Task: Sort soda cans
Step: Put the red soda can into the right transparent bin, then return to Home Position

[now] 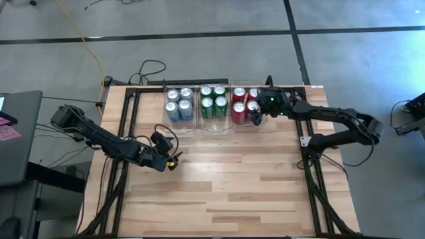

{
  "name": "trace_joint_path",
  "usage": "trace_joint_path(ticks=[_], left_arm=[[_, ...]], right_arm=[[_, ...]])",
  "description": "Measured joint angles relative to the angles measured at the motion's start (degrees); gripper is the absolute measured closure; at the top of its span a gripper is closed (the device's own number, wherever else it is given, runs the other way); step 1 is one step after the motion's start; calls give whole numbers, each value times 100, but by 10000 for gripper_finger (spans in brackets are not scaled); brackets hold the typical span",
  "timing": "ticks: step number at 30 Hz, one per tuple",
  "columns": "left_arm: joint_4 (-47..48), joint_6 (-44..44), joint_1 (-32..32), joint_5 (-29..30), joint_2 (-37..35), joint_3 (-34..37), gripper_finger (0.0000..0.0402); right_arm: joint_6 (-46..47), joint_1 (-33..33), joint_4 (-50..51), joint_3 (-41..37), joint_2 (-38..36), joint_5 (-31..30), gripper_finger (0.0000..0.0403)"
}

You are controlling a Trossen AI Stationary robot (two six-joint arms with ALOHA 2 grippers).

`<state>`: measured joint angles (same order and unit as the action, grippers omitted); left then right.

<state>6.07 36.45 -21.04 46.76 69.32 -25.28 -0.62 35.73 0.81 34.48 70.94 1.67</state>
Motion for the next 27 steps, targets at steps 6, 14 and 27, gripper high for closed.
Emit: trace_joint_path(ticks=[6, 14, 27], left_arm=[[2, -2, 0, -83, 0, 0, 21], [0, 9, -2, -168, 0, 0, 21], [-612, -224, -2, -376, 0, -47, 21]], right_arm=[[212, 28, -4, 20, 131, -16, 46], [336, -8, 419, 7, -532, 13, 47], [646, -215, 711, 4, -1804, 13, 47]])
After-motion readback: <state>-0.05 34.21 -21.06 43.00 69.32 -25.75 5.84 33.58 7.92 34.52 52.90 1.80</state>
